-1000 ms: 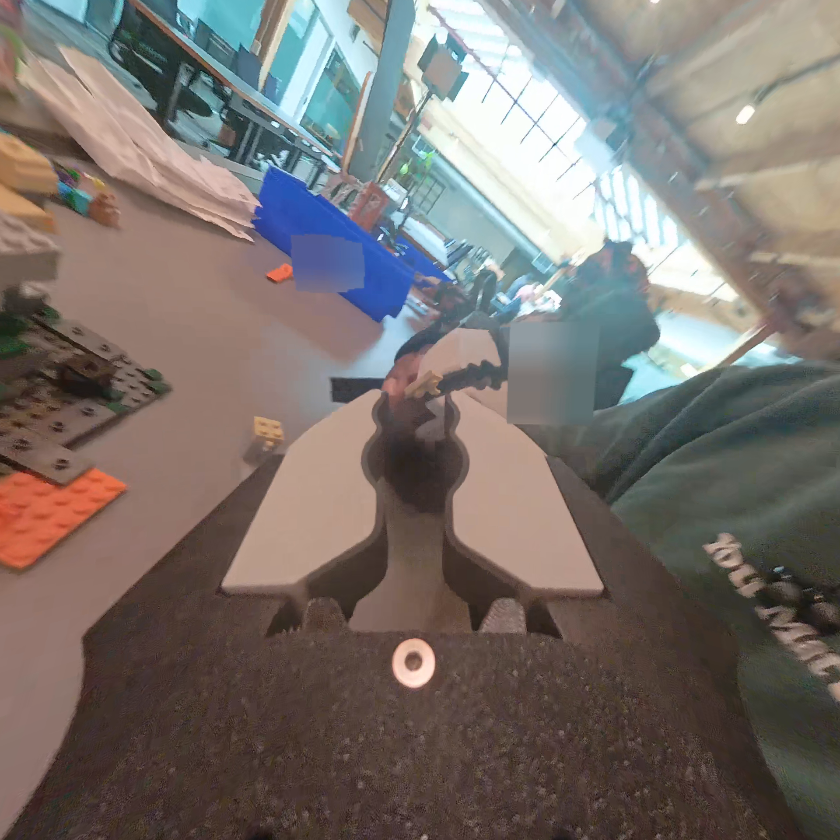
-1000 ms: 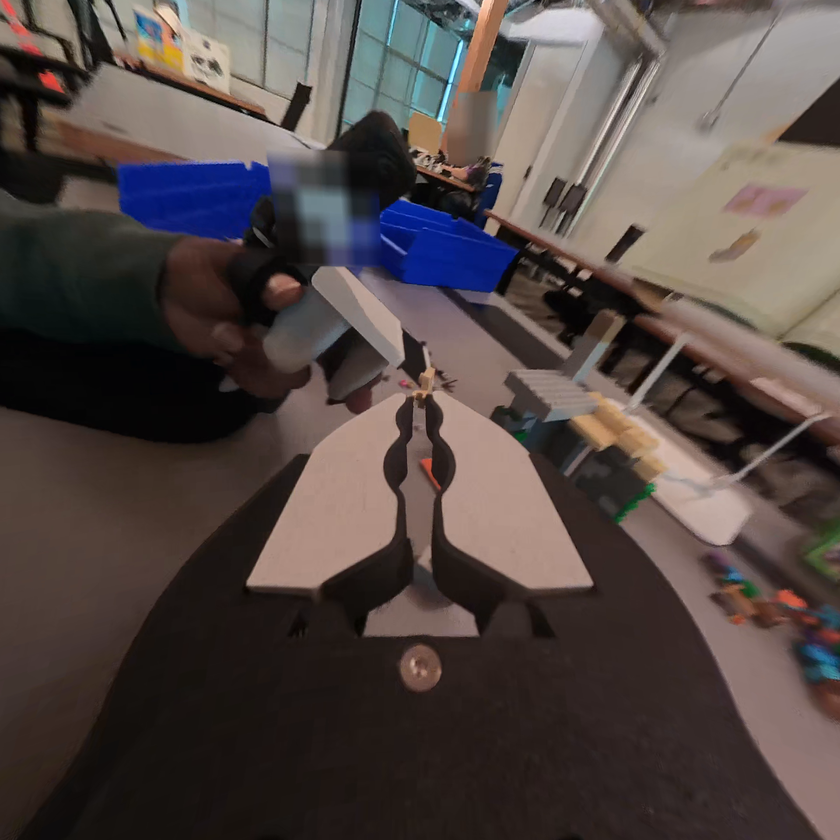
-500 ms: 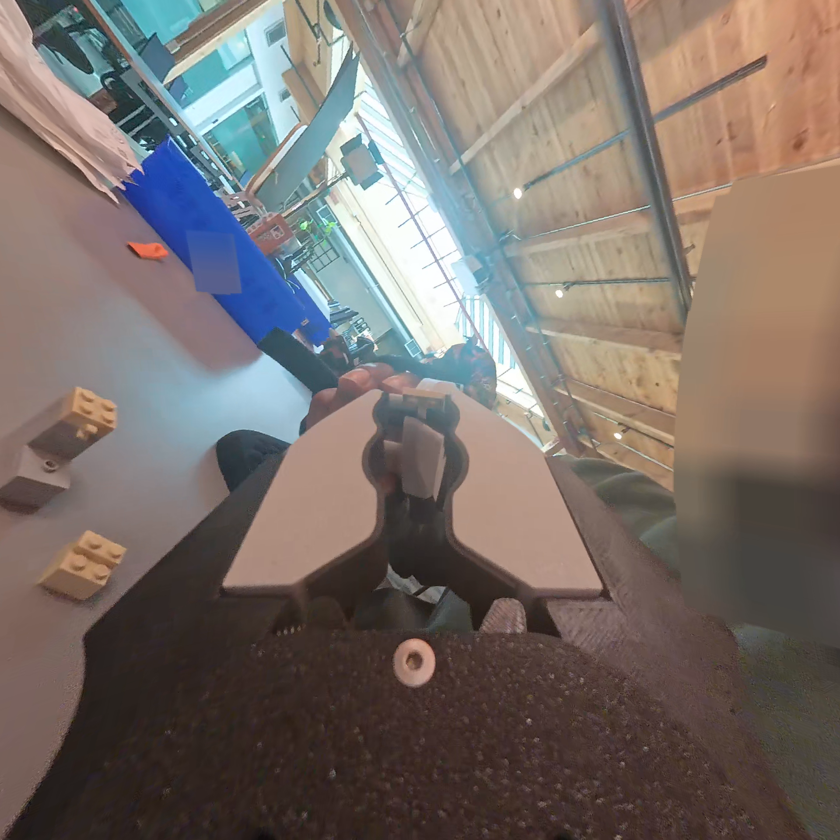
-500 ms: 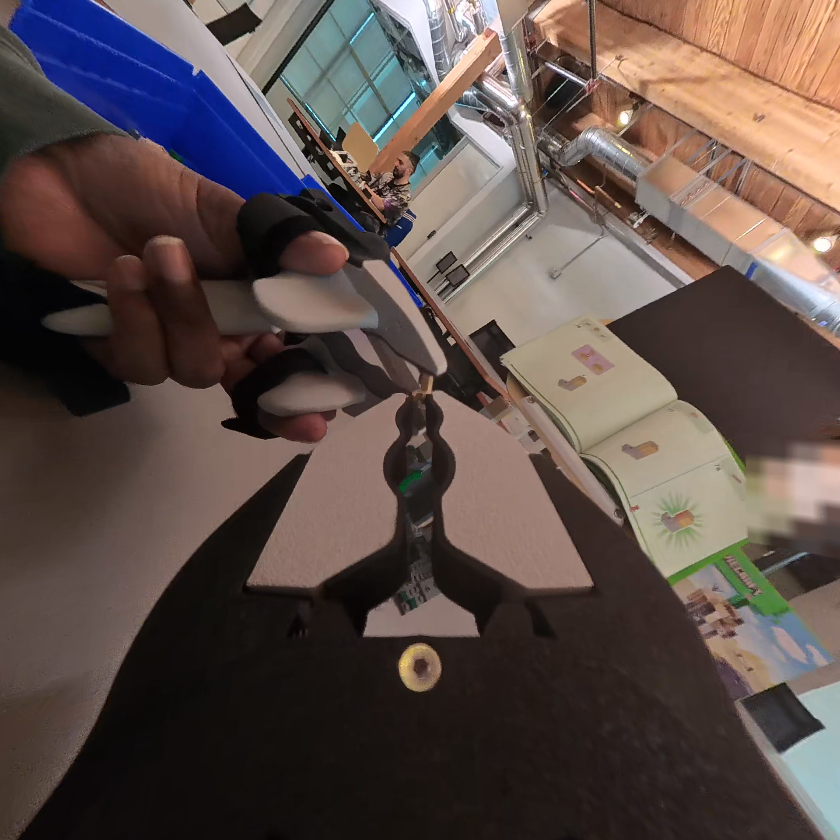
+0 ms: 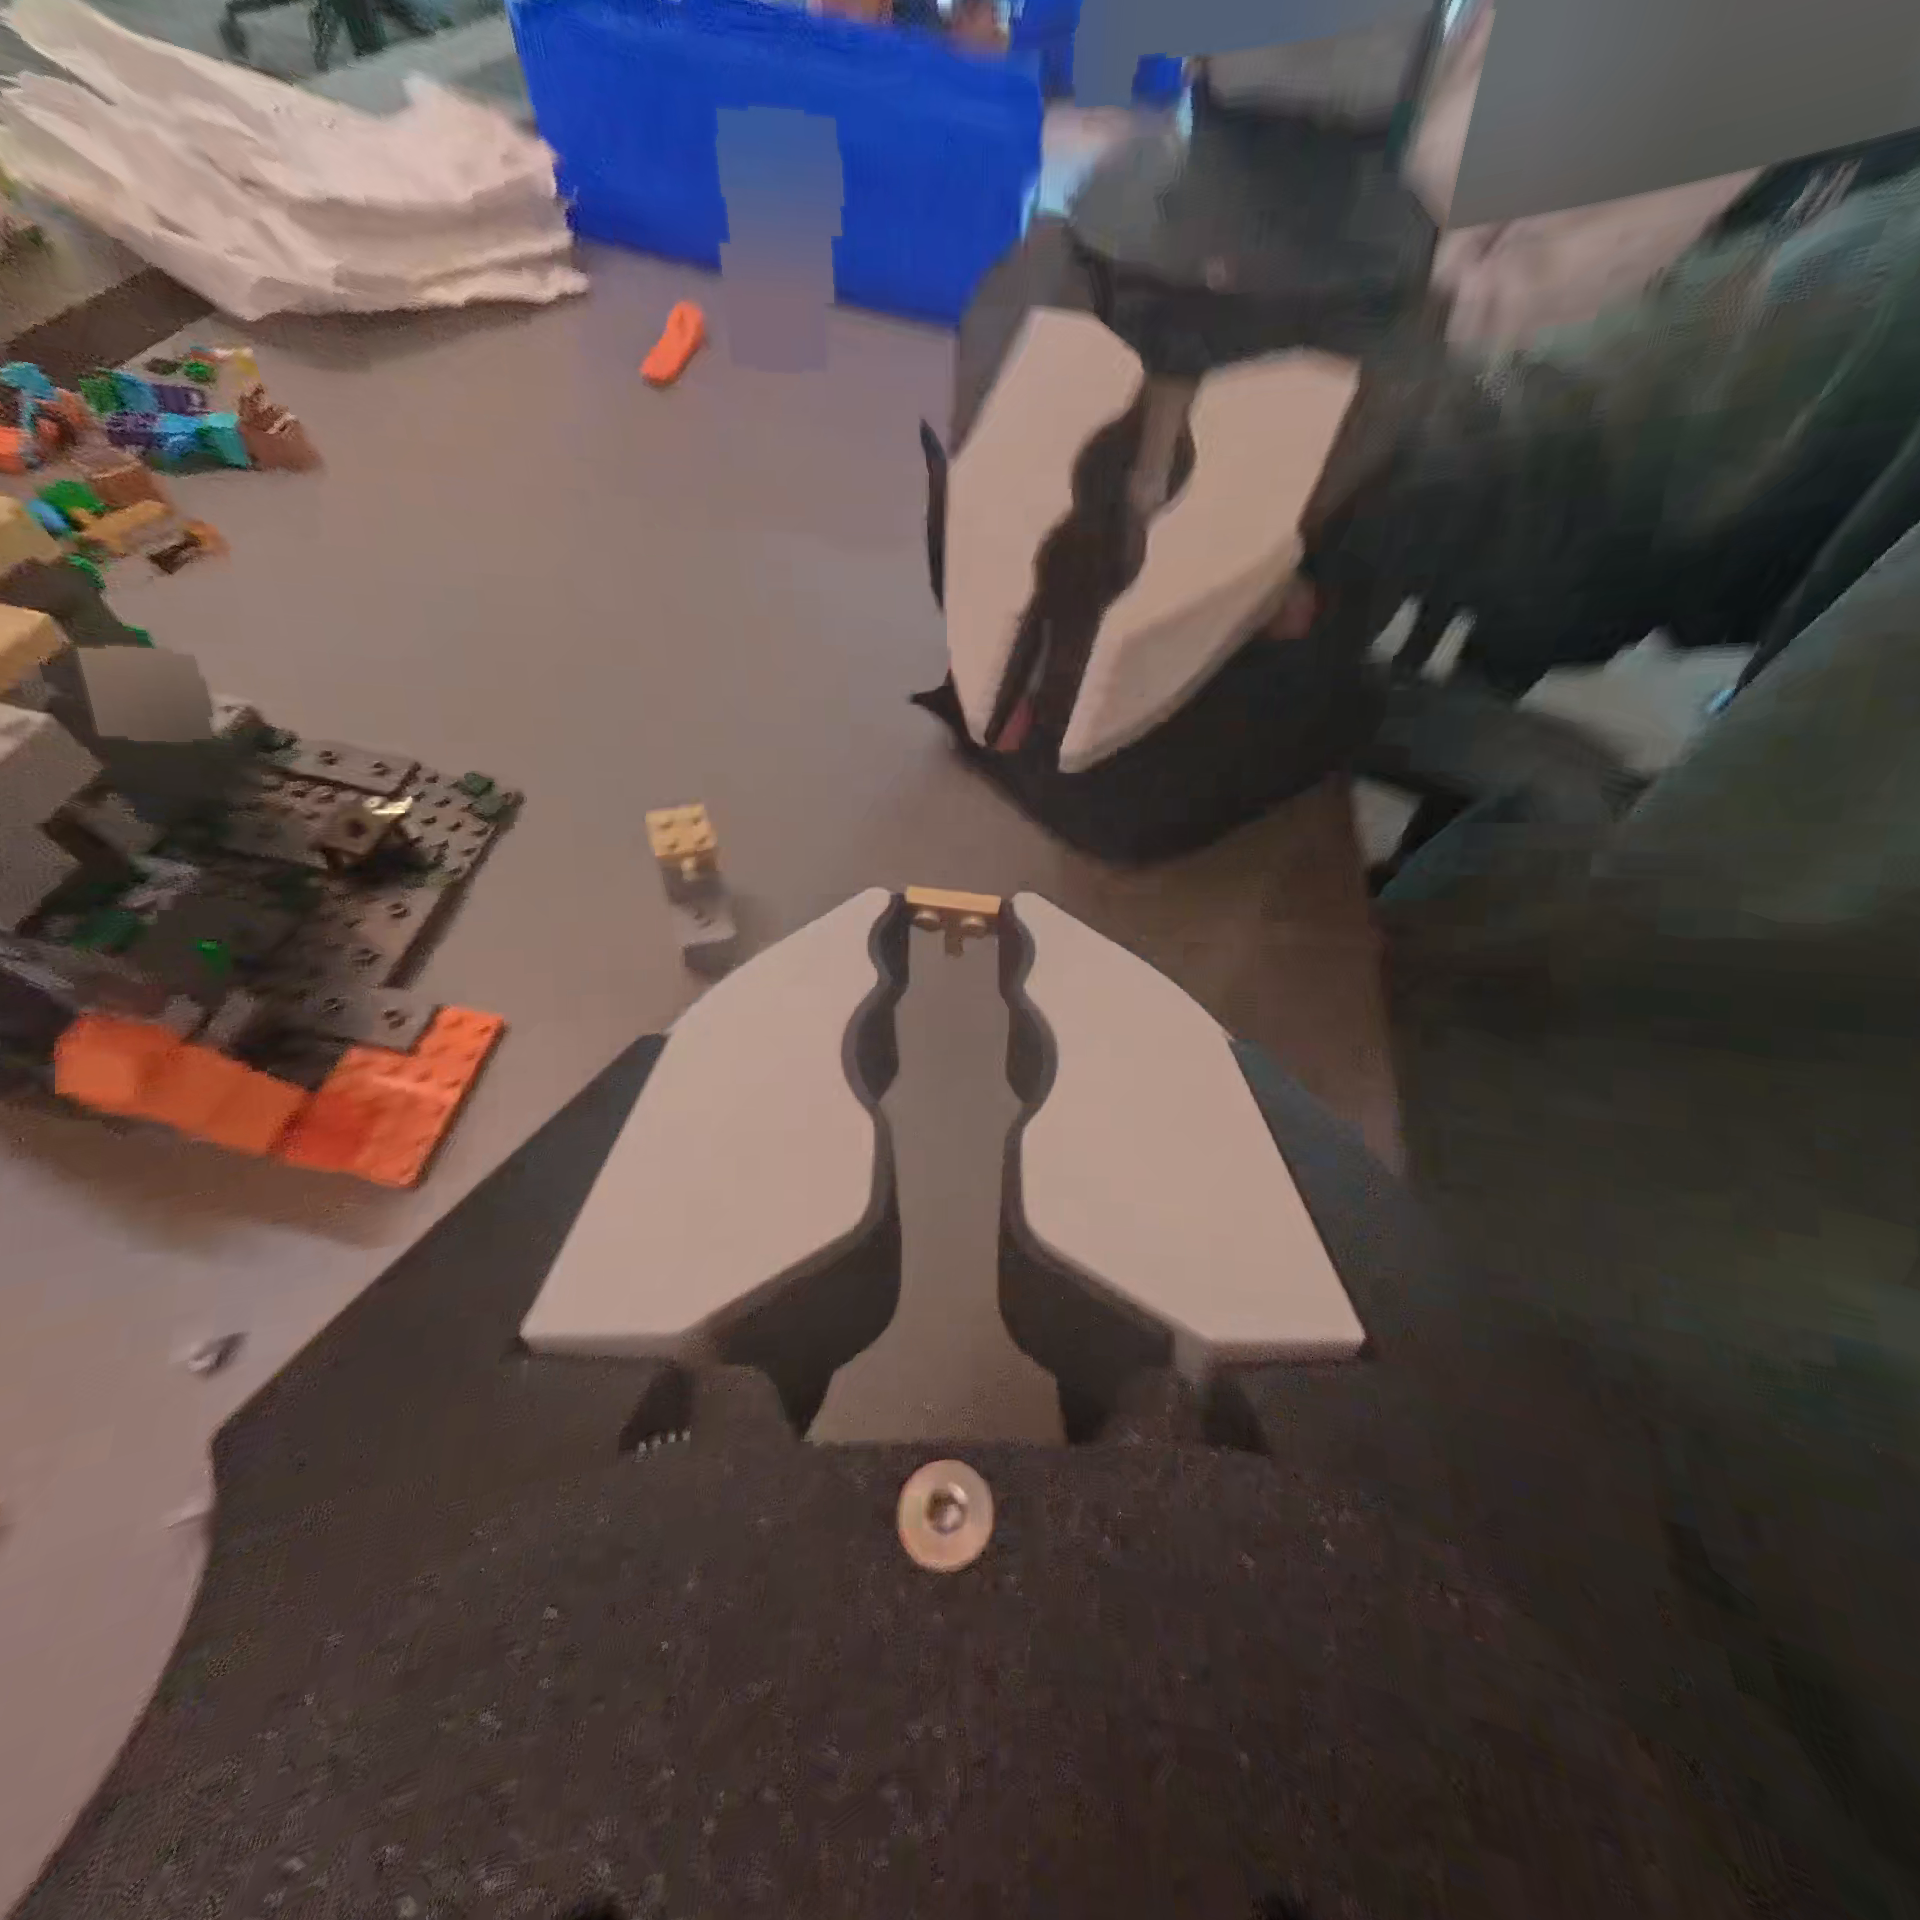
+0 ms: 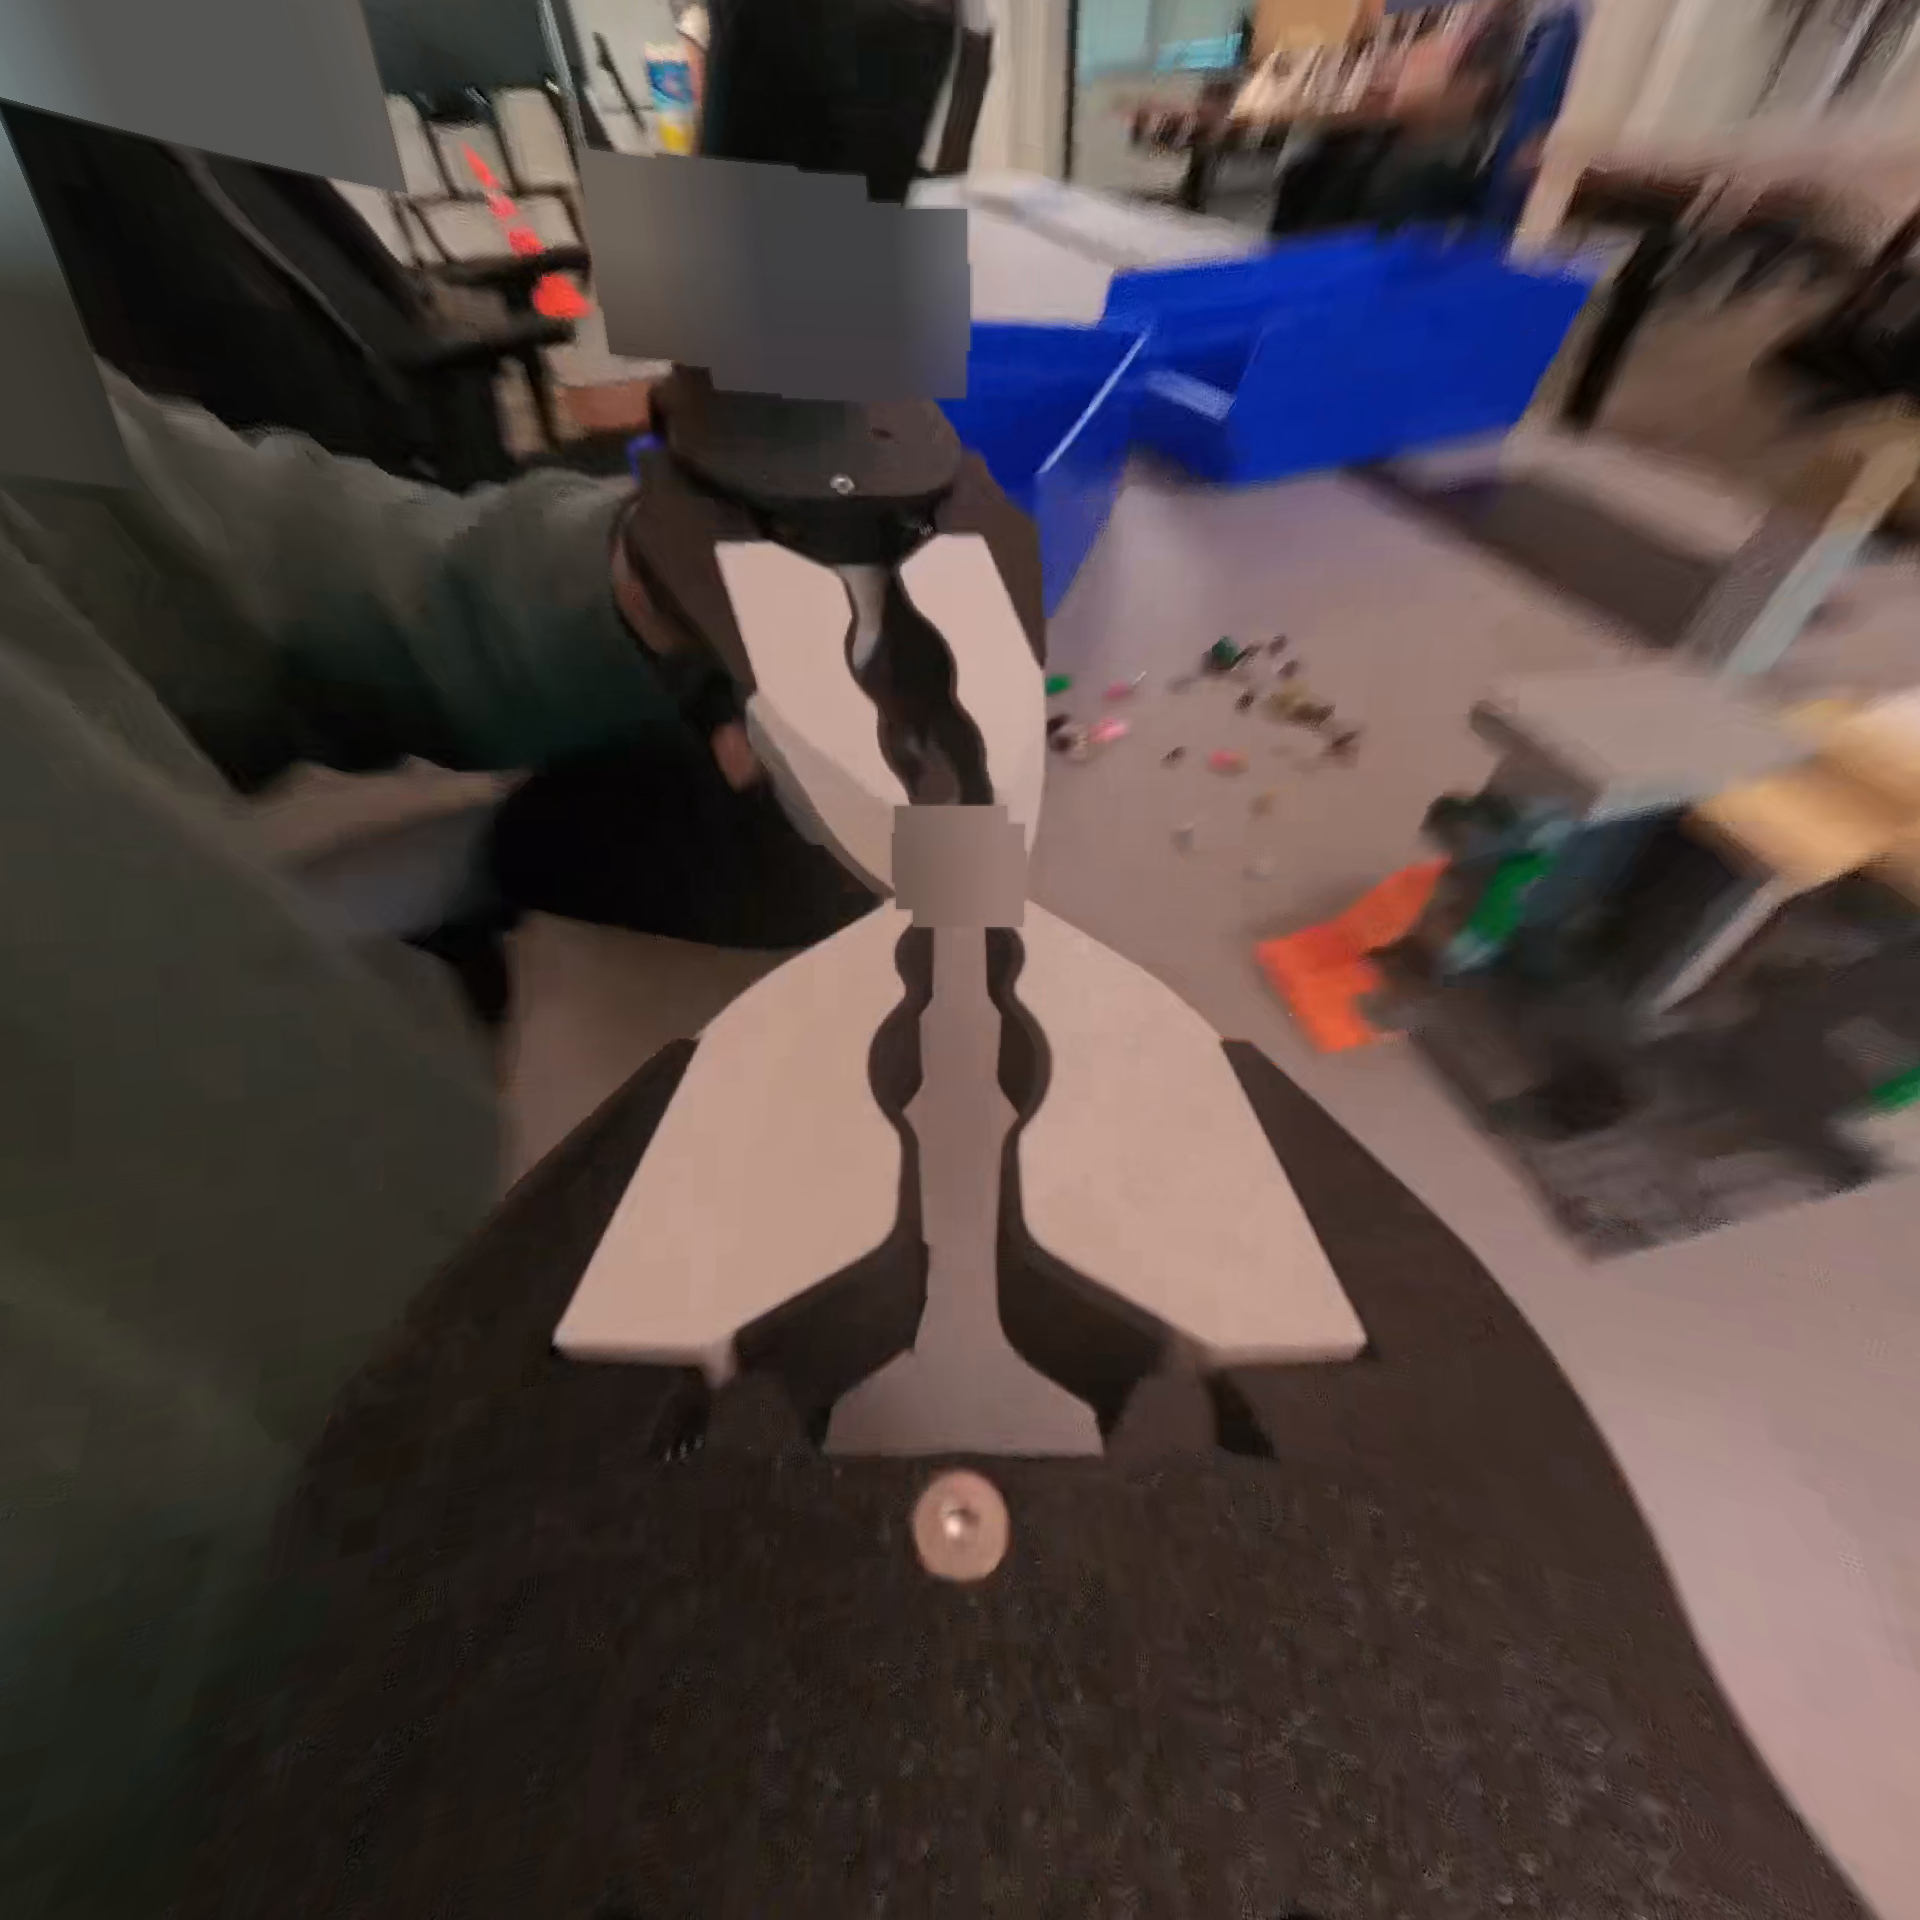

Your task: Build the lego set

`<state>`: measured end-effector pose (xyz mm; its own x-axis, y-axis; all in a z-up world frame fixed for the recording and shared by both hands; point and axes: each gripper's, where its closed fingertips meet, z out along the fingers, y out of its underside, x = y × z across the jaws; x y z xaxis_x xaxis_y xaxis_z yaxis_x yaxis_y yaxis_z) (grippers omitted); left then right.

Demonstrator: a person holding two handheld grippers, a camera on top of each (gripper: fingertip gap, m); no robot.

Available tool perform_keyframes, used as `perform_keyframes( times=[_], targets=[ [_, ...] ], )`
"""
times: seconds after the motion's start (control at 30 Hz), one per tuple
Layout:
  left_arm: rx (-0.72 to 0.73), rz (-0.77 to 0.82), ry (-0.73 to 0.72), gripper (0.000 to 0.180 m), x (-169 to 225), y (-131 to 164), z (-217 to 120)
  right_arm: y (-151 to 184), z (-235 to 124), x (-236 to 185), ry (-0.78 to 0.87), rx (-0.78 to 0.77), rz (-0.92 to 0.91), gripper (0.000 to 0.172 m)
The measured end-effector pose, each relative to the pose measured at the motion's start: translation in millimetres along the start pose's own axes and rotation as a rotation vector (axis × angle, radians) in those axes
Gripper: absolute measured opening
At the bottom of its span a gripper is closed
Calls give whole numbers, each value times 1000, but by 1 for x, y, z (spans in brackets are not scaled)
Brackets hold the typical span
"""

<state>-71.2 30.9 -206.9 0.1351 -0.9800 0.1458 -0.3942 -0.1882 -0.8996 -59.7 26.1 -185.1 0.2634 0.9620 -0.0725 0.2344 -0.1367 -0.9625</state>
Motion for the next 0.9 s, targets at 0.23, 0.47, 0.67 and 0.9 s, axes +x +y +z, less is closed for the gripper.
perform_keyframes(
  times=[0.23, 0.47, 0.67, 0.9],
  targets=[
    [-203, 223, -169, 16, -1, 18, 13, 23, 17, -4, -124, -107, 629, 18],
    [-261, 359, -298, 16, -3, 16, 14, 25, 25, -1, -161, -59, 909, 21],
    [-262, 446, -366, 16, -1, 10, 12, 24, 29, 0, -154, -73, 911, 11],
    [-67, 418, -278, 16, 16, -9, 5, 4, 17, -14, -416, 77, 1024, 5]
  ],
)
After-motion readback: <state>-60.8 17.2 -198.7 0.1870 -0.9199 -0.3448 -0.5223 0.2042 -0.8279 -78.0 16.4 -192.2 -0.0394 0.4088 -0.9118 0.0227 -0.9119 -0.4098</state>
